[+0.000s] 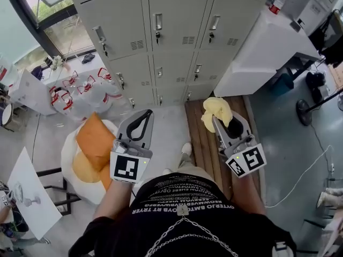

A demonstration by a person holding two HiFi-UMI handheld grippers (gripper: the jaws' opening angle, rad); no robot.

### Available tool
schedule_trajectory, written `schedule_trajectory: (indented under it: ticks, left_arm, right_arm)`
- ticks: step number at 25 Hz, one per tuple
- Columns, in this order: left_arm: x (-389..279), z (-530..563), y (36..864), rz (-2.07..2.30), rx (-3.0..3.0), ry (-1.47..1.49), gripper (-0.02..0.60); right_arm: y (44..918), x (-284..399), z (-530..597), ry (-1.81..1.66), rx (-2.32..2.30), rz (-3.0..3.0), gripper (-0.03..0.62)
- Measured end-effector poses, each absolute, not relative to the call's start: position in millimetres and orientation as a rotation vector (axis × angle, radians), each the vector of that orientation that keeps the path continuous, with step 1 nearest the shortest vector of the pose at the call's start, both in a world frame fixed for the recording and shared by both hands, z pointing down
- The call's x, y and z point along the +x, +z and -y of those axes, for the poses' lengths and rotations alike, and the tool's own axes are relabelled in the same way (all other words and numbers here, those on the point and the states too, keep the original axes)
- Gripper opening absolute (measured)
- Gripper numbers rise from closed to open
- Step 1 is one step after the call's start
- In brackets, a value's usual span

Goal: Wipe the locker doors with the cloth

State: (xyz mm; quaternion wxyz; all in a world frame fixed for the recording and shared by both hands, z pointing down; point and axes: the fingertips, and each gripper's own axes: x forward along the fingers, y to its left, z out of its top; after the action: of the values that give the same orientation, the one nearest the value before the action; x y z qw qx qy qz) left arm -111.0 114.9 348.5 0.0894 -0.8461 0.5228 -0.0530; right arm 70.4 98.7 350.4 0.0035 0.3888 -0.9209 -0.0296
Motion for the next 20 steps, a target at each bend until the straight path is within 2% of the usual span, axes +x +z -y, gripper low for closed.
schedule_trajectory:
  ticks: [20]
  left_arm:
    - [-90.1,-25.3,364.2,-1.612,-2.525,-0.150,0.006]
  right_arm:
    - [378.0,88.7,-9.1,-0.006,1.152,2.881,0.109]
